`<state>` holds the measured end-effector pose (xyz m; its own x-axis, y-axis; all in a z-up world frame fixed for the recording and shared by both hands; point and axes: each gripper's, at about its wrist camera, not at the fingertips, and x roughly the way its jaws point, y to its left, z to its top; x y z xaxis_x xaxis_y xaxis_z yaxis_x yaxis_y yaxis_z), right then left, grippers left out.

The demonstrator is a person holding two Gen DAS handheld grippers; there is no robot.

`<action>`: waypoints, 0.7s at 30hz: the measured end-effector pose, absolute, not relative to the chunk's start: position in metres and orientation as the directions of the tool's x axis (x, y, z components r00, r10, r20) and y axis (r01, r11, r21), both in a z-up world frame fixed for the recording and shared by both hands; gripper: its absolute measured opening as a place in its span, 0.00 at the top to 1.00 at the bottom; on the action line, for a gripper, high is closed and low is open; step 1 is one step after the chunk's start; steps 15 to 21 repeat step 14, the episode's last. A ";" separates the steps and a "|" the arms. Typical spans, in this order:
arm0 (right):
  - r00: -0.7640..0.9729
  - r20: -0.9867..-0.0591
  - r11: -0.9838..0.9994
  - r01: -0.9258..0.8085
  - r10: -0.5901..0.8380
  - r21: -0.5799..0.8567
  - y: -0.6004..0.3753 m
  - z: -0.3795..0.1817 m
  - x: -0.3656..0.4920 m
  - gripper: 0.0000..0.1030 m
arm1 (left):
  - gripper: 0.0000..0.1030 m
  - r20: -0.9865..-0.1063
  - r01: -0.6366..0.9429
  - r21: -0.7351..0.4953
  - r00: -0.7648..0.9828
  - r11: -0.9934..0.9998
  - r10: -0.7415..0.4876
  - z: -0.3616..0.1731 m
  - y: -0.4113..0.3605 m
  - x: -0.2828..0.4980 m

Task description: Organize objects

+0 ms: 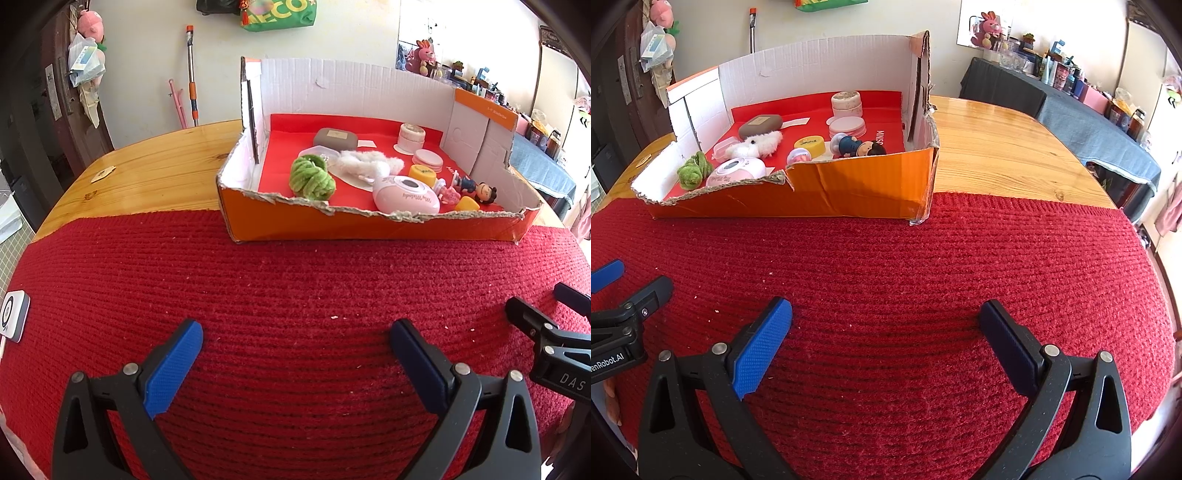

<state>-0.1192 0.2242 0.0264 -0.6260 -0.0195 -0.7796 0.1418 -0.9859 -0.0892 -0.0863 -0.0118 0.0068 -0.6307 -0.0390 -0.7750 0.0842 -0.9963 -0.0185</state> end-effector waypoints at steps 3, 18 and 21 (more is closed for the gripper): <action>-0.626 -0.780 -0.986 0.141 -0.018 -0.090 0.224 0.026 -0.120 0.00 | 0.00 -0.775 0.085 -0.018 -0.631 -0.996 -0.040 0.007 -0.012 -0.087; -0.634 -0.773 -0.985 0.137 -0.004 -0.108 0.220 0.026 -0.118 0.00 | 0.00 -0.774 0.087 -0.015 -0.632 -0.996 -0.043 0.007 -0.012 -0.086; -0.634 -0.773 -0.985 0.137 -0.004 -0.108 0.220 0.026 -0.118 0.00 | 0.00 -0.774 0.087 -0.015 -0.632 -0.996 -0.043 0.007 -0.012 -0.086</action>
